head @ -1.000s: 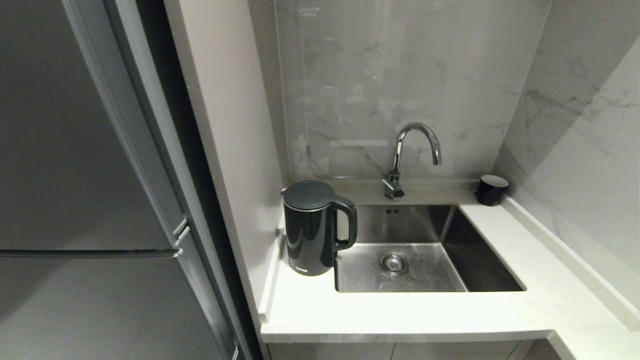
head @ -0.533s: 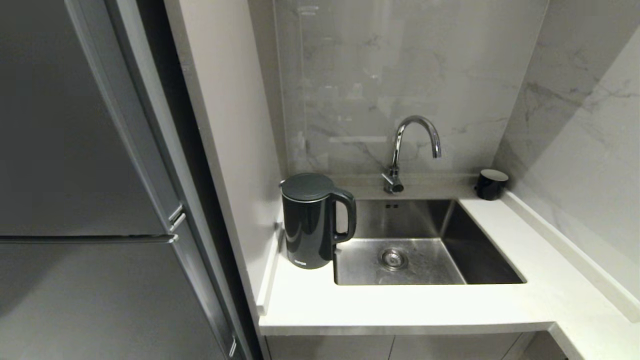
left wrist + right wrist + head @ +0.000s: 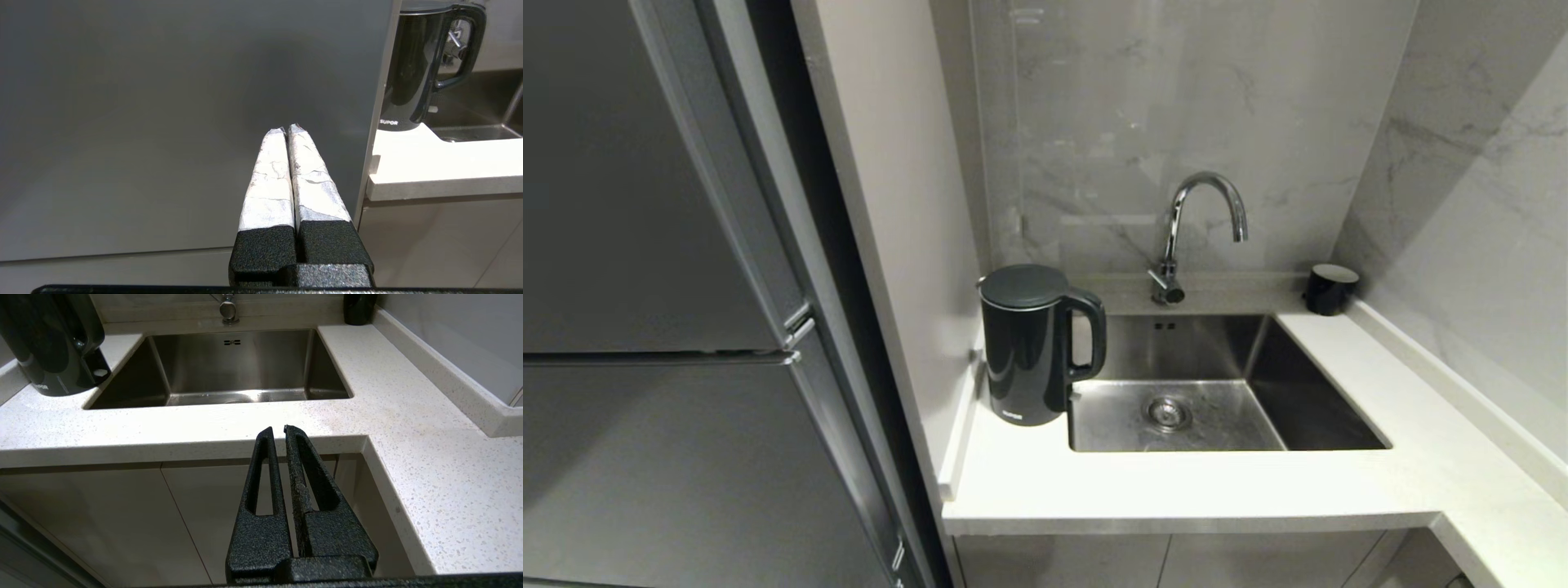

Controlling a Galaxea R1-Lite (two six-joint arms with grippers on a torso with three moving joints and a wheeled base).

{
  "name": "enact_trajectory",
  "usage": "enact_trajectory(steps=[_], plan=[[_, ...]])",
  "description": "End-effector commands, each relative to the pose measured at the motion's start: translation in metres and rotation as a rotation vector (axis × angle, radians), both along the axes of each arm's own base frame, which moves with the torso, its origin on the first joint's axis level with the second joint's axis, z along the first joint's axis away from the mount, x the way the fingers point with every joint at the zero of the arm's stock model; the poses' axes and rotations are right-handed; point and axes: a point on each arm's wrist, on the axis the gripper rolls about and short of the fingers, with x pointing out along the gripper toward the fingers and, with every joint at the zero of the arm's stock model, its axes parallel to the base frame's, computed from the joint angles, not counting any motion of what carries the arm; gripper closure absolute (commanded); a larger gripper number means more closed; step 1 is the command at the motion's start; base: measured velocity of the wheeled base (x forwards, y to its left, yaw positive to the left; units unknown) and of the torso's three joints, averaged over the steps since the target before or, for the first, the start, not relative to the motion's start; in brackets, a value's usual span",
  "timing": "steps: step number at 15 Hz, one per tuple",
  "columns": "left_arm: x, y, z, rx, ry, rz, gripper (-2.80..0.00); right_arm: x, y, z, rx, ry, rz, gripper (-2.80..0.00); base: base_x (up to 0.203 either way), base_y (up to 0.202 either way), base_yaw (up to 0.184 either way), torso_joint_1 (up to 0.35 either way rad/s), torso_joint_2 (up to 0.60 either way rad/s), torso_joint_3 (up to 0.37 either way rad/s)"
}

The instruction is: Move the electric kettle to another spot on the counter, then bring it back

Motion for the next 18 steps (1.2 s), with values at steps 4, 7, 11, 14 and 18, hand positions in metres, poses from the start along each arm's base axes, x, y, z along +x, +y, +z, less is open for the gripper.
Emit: enact_trajectory(steps=[4, 7, 11, 14, 18], plan=[[0.0035, 0.0000, -0.0110, 0.000, 0.041, -0.001, 0.00, 0.0001, 0.0000, 0.0000, 0.000, 0.002, 0.001, 0.00, 0.000, 0.000, 0.000, -0.134, 0.34, 0.203], [0.0035, 0.0000, -0.0111, 0.000, 0.043, -0.001, 0.00, 0.0001, 0.0000, 0.0000, 0.000, 0.002, 0.001, 0.00, 0.000, 0.000, 0.000, -0.127, 0.34, 0.209], [0.0035, 0.0000, -0.0111, 0.000, 0.042, 0.000, 0.00, 0.0001, 0.0000, -0.0003, 0.001, 0.002, 0.000, 0.00, 0.000, 0.000, 0.000, -0.122, 0.36, 0.227], [0.0035, 0.0000, -0.0111, 0.000, 0.042, -0.001, 0.00, 0.0001, 0.0000, 0.0000, 0.001, 0.002, -0.001, 0.00, 0.000, 0.000, 0.000, -0.152, 0.44, 0.290], [0.0035, 0.0000, -0.0111, 0.000, 0.042, -0.001, 0.00, 0.0001, 0.0000, 0.0000, 0.001, 0.002, 0.001, 0.00, 0.000, 0.000, 0.000, -0.172, 0.54, 0.366]])
